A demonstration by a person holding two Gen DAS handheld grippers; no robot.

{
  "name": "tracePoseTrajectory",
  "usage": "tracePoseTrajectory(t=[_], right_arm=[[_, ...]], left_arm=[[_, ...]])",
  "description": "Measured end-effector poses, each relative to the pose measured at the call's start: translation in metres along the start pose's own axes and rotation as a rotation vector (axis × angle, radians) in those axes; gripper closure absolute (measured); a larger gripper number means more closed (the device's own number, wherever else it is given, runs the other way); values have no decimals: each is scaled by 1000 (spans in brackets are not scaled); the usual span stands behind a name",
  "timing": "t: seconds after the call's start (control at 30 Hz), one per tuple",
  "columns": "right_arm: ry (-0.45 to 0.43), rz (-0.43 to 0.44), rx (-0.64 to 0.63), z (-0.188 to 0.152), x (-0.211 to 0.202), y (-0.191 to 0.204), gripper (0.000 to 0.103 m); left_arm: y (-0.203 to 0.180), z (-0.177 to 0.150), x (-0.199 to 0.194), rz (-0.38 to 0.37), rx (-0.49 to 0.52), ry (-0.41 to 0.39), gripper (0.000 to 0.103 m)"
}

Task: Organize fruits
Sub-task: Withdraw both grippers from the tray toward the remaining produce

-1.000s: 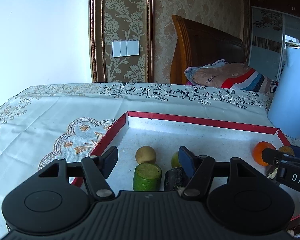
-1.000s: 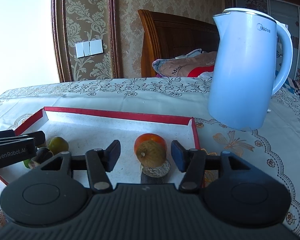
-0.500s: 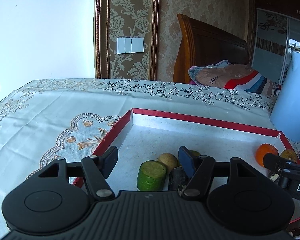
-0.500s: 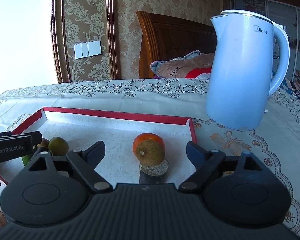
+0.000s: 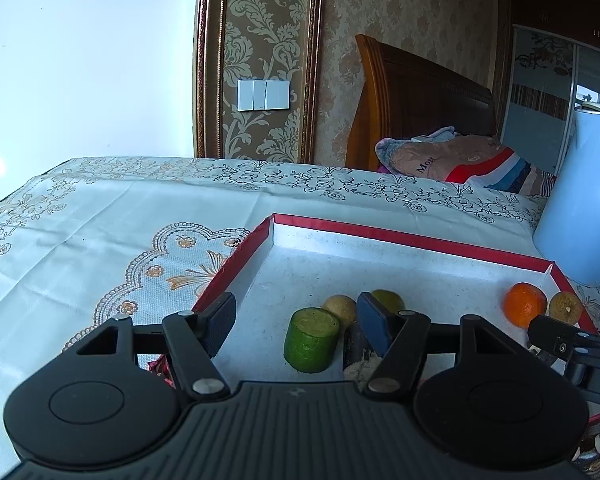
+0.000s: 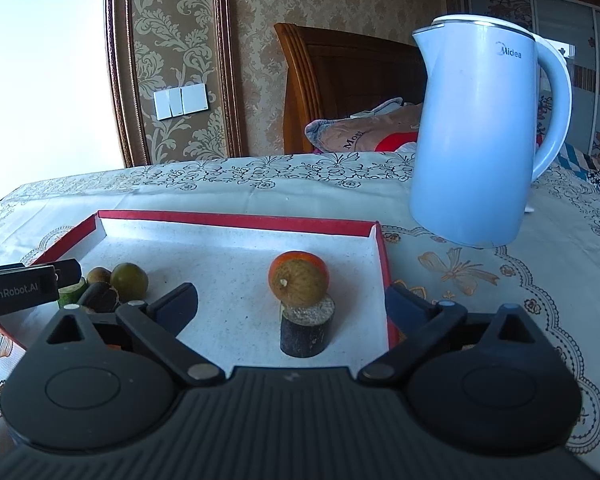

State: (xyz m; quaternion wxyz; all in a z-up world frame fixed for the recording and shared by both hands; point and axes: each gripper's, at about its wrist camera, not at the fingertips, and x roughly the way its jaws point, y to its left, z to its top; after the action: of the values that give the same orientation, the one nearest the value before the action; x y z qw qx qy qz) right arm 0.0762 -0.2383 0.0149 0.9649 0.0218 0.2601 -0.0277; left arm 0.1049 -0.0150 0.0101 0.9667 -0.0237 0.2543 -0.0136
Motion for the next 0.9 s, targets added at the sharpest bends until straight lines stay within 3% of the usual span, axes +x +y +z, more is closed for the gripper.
tracePoseTrajectory(t=[0.9], right_arm=[[32, 71, -2, -32, -44, -8, 0]], left_arm=[[-3, -28, -44, -86, 41, -2, 36]])
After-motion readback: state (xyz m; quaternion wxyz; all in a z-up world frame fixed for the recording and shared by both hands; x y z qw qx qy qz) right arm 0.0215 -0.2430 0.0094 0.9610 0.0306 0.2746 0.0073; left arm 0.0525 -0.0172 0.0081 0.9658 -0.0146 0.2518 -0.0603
